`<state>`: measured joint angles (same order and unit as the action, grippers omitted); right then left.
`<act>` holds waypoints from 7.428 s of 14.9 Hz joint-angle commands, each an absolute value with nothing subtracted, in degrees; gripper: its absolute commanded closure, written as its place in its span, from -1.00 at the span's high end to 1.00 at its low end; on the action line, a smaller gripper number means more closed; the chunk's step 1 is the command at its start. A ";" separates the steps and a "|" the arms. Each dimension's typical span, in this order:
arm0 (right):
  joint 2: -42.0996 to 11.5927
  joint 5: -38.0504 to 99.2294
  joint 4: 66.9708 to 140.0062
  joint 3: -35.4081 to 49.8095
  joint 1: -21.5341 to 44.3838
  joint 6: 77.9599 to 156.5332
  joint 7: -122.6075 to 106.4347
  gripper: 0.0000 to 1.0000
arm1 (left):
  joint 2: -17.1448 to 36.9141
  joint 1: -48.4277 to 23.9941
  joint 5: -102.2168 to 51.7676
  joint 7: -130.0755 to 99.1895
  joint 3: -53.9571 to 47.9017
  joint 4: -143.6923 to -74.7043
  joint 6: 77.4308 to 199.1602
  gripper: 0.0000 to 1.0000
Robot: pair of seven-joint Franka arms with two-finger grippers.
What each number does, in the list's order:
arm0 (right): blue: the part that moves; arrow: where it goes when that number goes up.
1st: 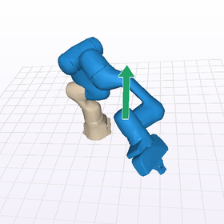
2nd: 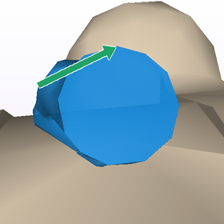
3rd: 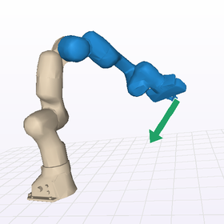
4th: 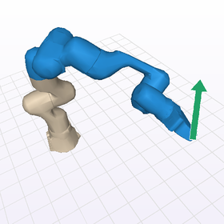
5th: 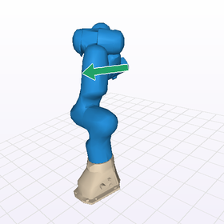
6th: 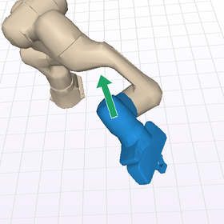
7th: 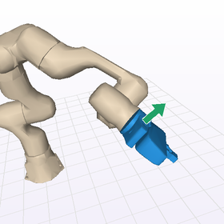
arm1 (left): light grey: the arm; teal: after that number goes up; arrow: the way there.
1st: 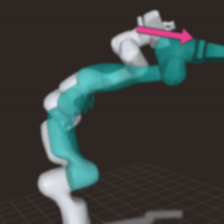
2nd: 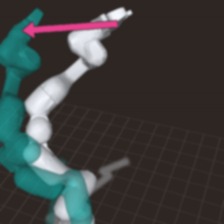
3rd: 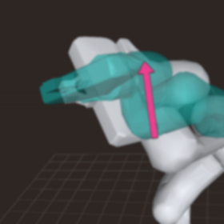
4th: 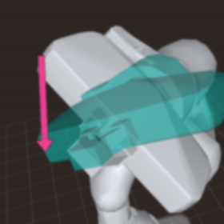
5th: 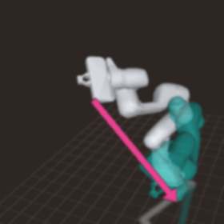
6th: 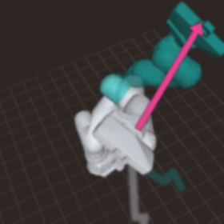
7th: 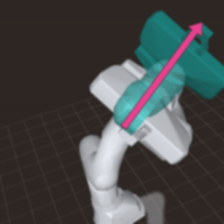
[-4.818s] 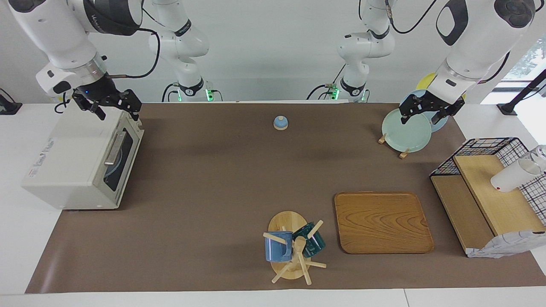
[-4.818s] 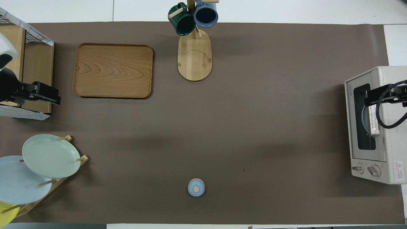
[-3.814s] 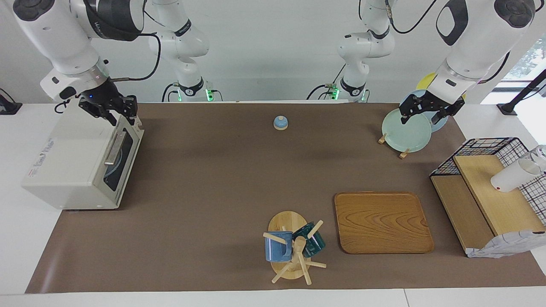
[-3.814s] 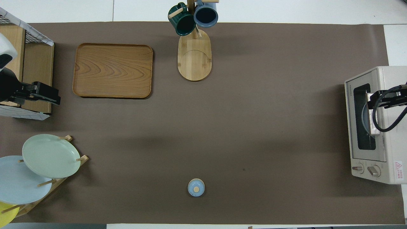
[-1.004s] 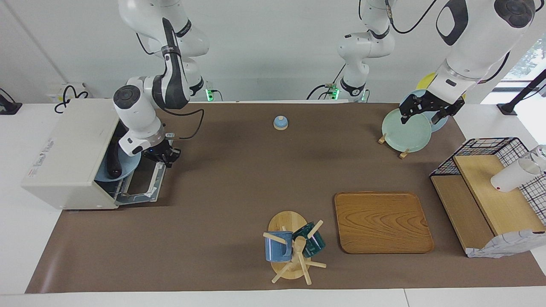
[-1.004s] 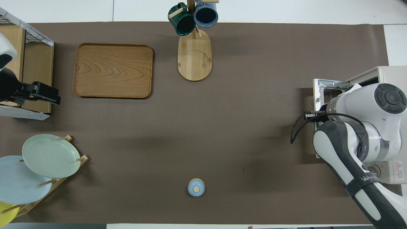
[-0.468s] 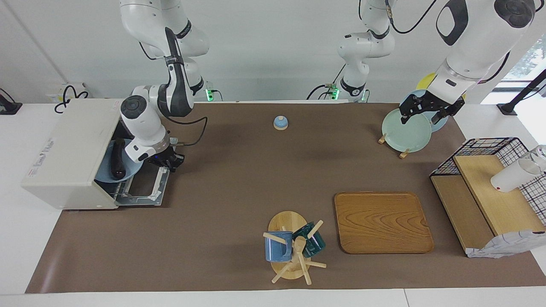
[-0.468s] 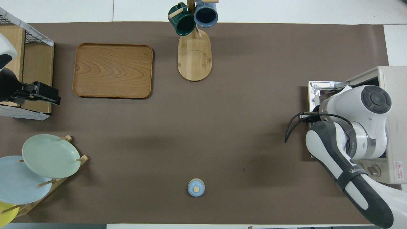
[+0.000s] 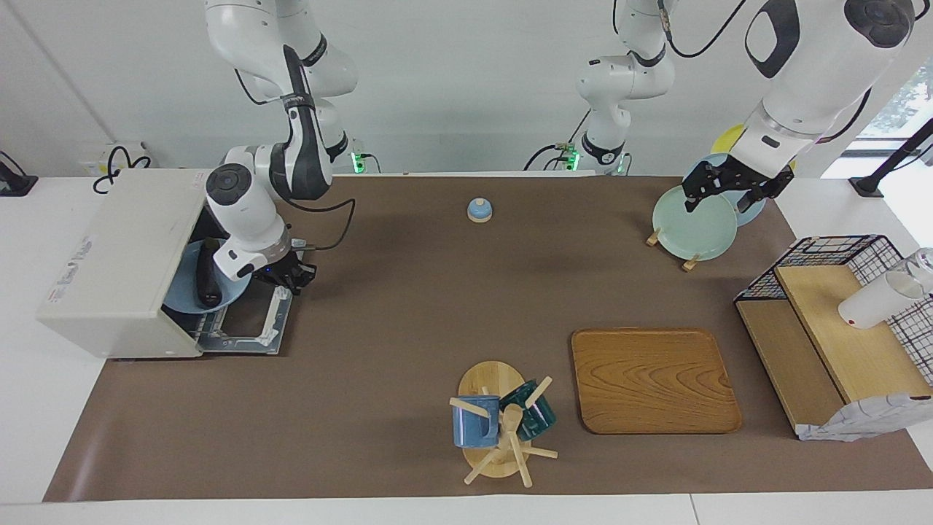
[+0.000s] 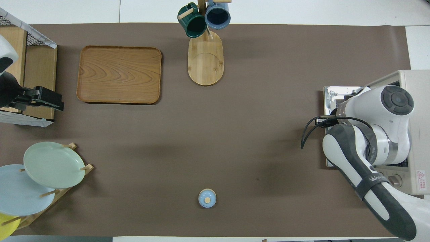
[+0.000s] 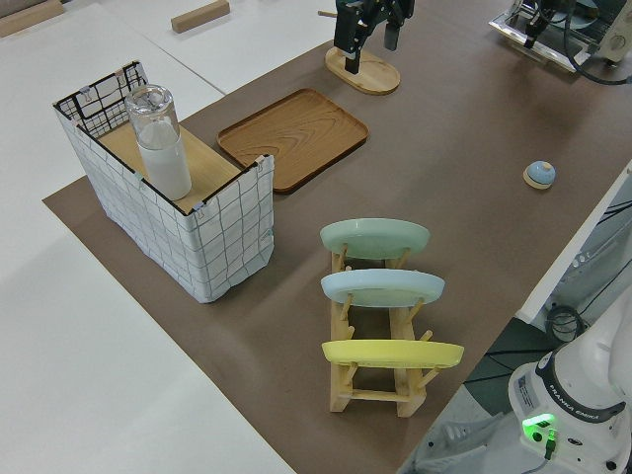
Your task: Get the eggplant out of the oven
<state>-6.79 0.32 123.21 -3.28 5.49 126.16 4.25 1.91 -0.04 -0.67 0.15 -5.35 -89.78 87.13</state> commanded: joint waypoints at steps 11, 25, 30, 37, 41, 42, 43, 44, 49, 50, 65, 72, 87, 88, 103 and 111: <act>-5.01 -2.20 116.46 -4.75 0.53 112.24 1.42 -0.38 | 1.32 0.79 0.44 0.53 -6.06 -90.35 86.57 1.00; -3.08 -2.20 122.87 -5.80 -2.20 118.30 -6.85 -0.58 | 1.41 0.79 0.44 0.53 -6.06 -90.35 86.57 1.00; -3.16 -2.20 122.35 -5.80 -2.11 117.07 -6.94 -0.55 | 1.32 0.79 0.44 0.53 -6.06 -90.35 86.57 1.00; -3.25 -1.76 117.16 -5.01 -1.41 111.19 -6.86 -0.45 | 1.41 0.79 0.44 0.53 -6.06 -90.35 86.57 1.00; -3.08 -1.14 118.03 -5.01 -0.09 112.23 -6.50 -0.45 | 1.41 0.79 0.44 0.53 -6.06 -90.35 86.57 1.00; -2.90 -1.14 119.60 -5.01 -0.09 114.41 -6.42 -0.45 | 1.32 0.79 0.44 0.53 -6.06 -90.35 86.57 1.00; -2.12 -1.14 121.71 -5.01 0.00 117.13 -6.50 -0.45 | 1.41 0.79 0.44 0.53 -6.06 -90.35 86.57 1.00; -1.67 -1.14 123.64 -5.01 0.00 119.51 -6.50 -0.45 | 1.41 0.79 0.44 0.53 -6.06 -90.35 86.57 1.00; -1.06 -1.14 125.59 -5.01 0.00 121.81 -6.77 -0.45 | 1.32 0.79 0.44 0.53 -6.06 -90.35 86.57 1.00; -0.97 -1.14 126.03 -5.01 0.00 122.51 -6.77 -0.45 | 1.32 0.79 0.44 0.53 -6.06 -90.35 86.57 1.00; -6.42 -2.11 106.97 -4.57 21.32 106.43 10.59 -1.00 | 1.41 0.79 0.44 0.53 -6.06 -90.35 86.57 1.00; -19.47 -8.60 92.43 -4.48 40.22 96.46 31.87 -1.00 | 1.41 0.79 0.44 0.53 -6.06 -90.35 86.57 1.00; -31.90 2.62 83.40 2.02 44.04 116.25 51.86 -0.66 | 1.32 0.79 0.44 0.53 -6.06 -90.35 86.57 1.00; -31.82 2.72 83.32 2.11 43.86 116.45 51.77 -0.51 | 1.41 0.79 0.44 0.53 -6.06 -90.35 86.57 1.00; -15.74 -1.73 99.63 0.01 19.17 105.62 17.32 -0.58 | -0.52 -3.41 0.35 -2.26 -6.42 -92.45 86.30 1.00; -10.37 -5.71 119.70 -1.41 9.15 123.48 6.87 -0.90 | -2.99 -17.03 -7.46 -36.34 -6.59 -105.35 101.83 1.00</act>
